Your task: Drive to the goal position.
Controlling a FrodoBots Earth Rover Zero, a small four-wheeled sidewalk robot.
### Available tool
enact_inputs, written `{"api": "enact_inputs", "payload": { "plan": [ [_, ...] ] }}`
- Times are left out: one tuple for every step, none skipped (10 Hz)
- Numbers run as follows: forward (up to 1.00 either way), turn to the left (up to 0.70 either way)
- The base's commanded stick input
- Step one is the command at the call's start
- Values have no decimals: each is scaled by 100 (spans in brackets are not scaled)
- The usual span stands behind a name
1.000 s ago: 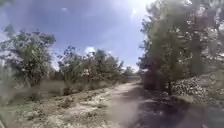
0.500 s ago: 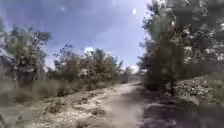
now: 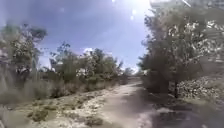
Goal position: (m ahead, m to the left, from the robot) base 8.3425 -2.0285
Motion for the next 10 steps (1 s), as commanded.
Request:
{"api": "enact_inputs", "payload": {
  "plan": [
    [70, 0],
    [70, 0],
    [70, 0],
    [70, 0],
    [70, 0],
    [70, 0],
    [70, 0],
    [70, 0],
    [70, 0],
    [70, 0]
  ]
}}
